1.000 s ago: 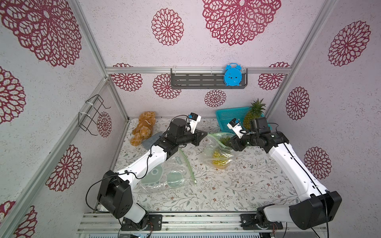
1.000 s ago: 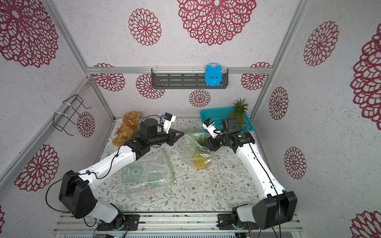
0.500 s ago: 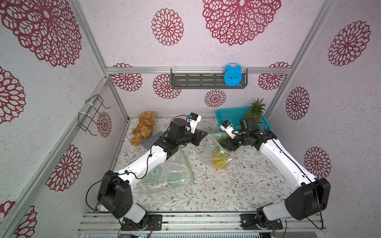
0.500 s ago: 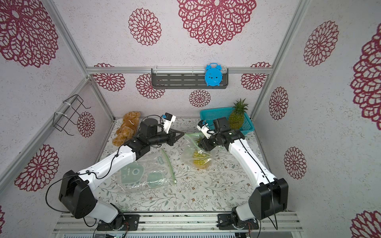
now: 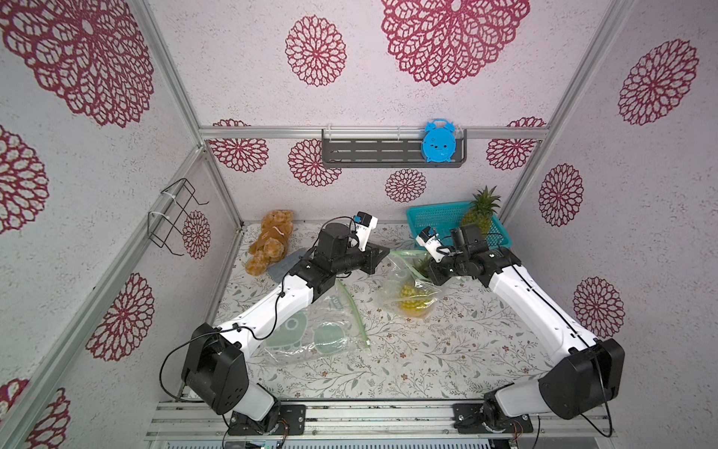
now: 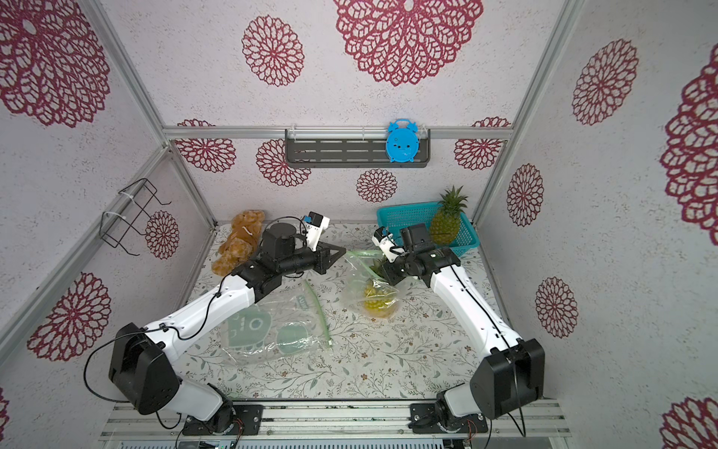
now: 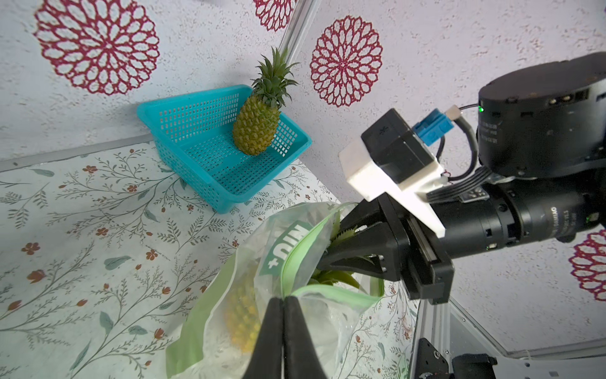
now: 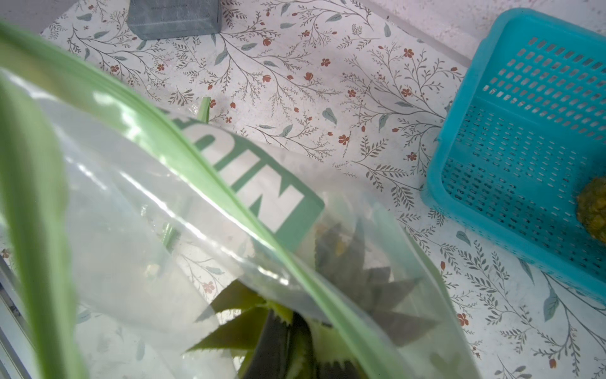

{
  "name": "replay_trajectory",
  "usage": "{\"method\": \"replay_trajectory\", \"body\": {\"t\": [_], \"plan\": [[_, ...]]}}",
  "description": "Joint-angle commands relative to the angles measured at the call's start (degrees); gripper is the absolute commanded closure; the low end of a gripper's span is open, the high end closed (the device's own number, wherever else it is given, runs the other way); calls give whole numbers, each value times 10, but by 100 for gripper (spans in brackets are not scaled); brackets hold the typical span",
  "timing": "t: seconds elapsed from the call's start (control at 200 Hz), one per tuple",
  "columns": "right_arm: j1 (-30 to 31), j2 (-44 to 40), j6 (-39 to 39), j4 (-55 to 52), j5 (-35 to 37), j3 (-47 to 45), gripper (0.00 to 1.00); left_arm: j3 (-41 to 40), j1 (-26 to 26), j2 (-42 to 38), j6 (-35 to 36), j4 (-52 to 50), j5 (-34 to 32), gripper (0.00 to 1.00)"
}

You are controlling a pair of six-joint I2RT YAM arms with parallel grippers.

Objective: Open the zip-top bag and take out the pineapple
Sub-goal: Pick up the pineapple from the zipper food storage bag.

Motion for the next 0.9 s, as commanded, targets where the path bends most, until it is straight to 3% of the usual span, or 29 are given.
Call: {"method": "replay_trajectory", "body": {"t": [0.0,0.275,0.46,0.65,0.896], "plan": [[1,-55,19,62,-10,-13,100,-14,-3,-41,-11,7,-46,75],[0,-136,88,239,-31,-64,100,-68,19,-124,-65,12,-184,50],[0,-156,143,346,-68,-72,100,-99,59,-157,-153,-19,-264,49],[2,-151,187,433,-101,-58,100,-138,92,-184,-222,-17,-276,47],[19,-124,227,501,-122,-18,100,-168,108,-202,-285,8,-260,35]]}}
